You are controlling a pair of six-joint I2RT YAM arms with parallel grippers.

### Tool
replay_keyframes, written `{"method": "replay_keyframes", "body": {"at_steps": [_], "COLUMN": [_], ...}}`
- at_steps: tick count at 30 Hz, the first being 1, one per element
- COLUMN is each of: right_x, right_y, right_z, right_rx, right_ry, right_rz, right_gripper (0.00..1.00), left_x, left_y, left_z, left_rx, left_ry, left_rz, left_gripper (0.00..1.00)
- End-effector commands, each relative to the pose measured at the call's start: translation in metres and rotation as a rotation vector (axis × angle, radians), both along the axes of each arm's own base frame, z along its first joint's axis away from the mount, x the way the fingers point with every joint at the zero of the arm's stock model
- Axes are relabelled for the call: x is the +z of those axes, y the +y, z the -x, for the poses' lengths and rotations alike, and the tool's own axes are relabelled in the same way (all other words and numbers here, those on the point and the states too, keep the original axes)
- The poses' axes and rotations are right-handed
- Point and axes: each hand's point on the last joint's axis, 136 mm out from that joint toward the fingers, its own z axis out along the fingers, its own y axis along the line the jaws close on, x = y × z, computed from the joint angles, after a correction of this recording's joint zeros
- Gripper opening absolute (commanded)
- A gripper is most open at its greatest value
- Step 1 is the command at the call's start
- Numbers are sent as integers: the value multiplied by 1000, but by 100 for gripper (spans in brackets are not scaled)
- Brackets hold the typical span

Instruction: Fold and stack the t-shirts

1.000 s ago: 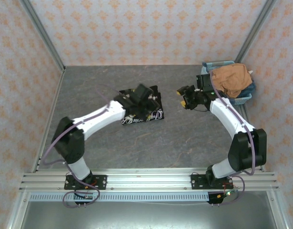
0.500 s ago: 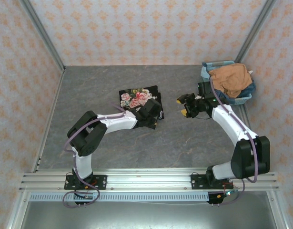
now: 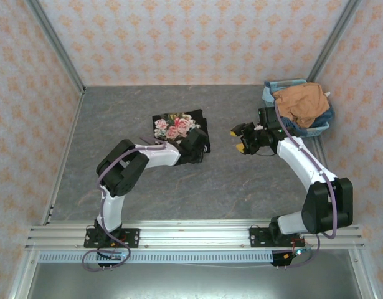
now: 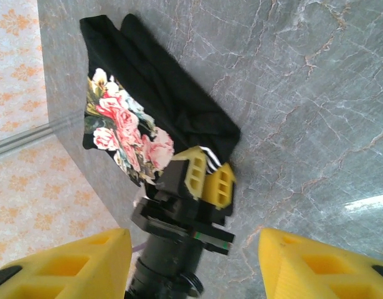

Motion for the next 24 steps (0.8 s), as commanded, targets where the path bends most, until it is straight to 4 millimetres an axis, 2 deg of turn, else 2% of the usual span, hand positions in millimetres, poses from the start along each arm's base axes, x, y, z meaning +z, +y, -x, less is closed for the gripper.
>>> {"method": "replay_keyframes", "body": {"at_steps": [1,7,13,16,24], "right_x": [15,12,12,14,20], "right_y": [-2,-4,-4,-4,-2], "right_z": [1,0,-3,-6,-10], "right_rx": [7,-1,-13,-18,-18], "right_ry": [-31,-27,-33,-44,-65], "right_rz": [7,14,9,6,-1], "right_gripper": [56,56,56,56,56], "left_x": [-15,-6,2,4,6], "left_y": [54,133,213,243,297], "left_z": [-8,-35,-51,-61,-89], "left_rx": [28,-49,-89,-78,-142], "left_ry": [37,45,86,82,109], "left_rz": [-139,-259,-345,-352,-415], "left_gripper": [15,14,14,14,14]}}
